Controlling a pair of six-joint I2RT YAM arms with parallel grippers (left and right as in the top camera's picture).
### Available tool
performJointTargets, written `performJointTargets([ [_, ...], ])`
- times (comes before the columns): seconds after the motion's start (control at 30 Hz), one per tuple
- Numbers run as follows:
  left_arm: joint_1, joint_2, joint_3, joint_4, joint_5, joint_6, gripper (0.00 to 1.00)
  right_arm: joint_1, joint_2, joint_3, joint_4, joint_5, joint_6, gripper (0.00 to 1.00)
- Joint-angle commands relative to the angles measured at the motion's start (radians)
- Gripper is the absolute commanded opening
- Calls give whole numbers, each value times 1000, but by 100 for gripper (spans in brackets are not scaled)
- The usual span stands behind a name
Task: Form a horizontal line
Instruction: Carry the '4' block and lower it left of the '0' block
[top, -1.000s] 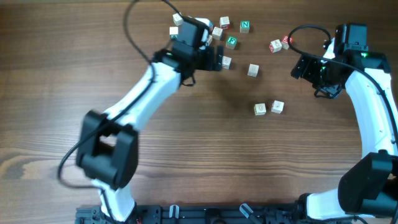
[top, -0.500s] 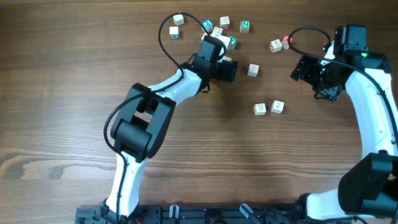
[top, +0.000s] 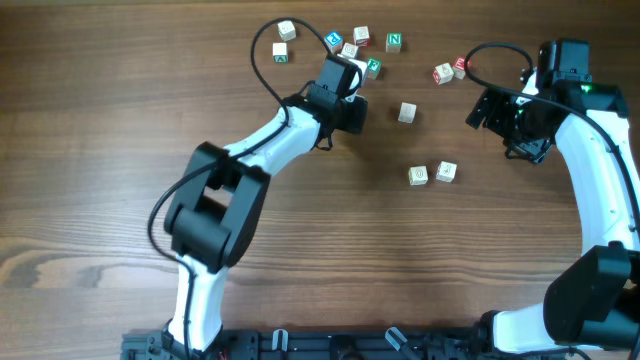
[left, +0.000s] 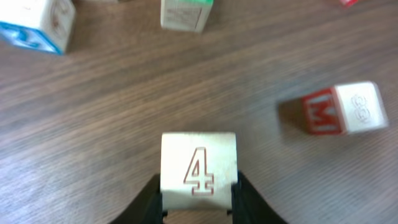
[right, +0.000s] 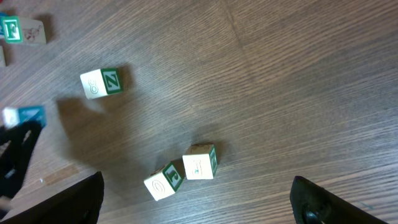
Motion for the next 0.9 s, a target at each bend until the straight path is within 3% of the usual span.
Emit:
performJointTargets([
  [0.0, -26, -138, 10, -124, -6, -113, 23, -3, -24, 20, -1, -16, -22, 96],
  [0.23, -148, -164, 8, -377, -6, -317, 17, -19, -24, 20, -8, 61, -23, 97],
  [0.53, -252, -90, -3, -372, -84, -471, 16, -69, -24, 20, -16, 77, -31, 99],
  [0.7, -259, -75, -3, -373, -84, -478, 28, -69, -24, 20, -10, 84, -29, 99],
  [0.87, -285, -72, -3, -370, -85, -478, 29, -69, -24, 20, -4, 84, -29, 100],
])
